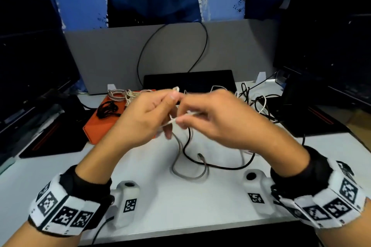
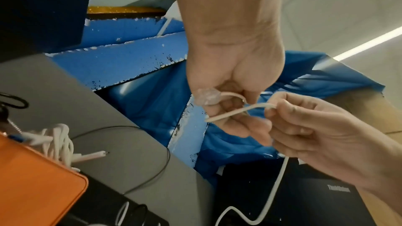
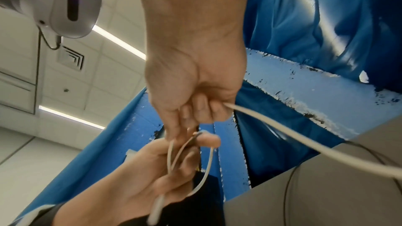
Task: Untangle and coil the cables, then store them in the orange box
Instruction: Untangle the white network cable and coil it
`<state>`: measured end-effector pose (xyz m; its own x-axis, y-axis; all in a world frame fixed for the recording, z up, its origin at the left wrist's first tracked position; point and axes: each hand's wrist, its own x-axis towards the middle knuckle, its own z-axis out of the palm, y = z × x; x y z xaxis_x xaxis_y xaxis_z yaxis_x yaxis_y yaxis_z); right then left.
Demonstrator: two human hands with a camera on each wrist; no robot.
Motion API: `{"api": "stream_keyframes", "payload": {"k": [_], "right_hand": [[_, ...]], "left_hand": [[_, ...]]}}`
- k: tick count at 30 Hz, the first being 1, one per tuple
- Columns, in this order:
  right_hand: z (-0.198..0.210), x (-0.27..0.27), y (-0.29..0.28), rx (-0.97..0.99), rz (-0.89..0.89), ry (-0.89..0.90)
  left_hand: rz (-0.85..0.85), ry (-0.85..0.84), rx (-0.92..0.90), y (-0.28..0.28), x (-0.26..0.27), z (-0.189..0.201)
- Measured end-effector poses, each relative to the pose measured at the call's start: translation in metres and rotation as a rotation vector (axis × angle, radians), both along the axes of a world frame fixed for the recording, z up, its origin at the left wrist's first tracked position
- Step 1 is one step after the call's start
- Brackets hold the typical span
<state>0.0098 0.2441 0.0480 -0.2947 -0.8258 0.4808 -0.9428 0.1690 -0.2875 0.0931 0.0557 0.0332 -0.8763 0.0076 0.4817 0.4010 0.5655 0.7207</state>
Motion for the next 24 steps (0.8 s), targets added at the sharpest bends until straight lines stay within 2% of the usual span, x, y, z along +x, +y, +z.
{"api": "stream_keyframes", "payload": {"k": [2, 7, 10, 14, 16, 19, 21, 24], "right_hand": [[0.003, -0.006, 0.003, -0.184, -0.023, -0.109], [-0.004, -0.009, -0.004, -0.149, -0.007, -0.141], [-0.002, -0.019, -0.001, -0.215, -0.008, -0.226], [-0.009, -0.029, -0.007, -0.31, -0.039, -0.201], [-0.014, -0.03, -0.01, -0.291, -0.041, -0.23], [-0.019, -0.028, -0.013, -0.149, -0.036, -0.302], [-0.021, -0.025, -0.015, -0.152, -0.009, -0.428], [-0.018, -0.017, -0.017, -0.243, 0.128, -0.805]], "left_hand": [[-0.071, -0.093, 0.063, 0.002, 0.002, 0.003], [-0.184, -0.246, 0.309, 0.004, 0.003, 0.004], [-0.241, -0.307, 0.491, 0.001, 0.0, 0.003], [-0.235, -0.331, 0.64, 0.011, -0.003, 0.001], [-0.297, -0.344, 0.718, 0.013, -0.004, -0.001], [-0.392, -0.368, 0.834, 0.012, -0.005, -0.005], [-0.447, -0.381, 0.953, 0.014, -0.008, -0.007], [-0.506, -0.376, 1.069, 0.018, -0.011, -0.007]]}}
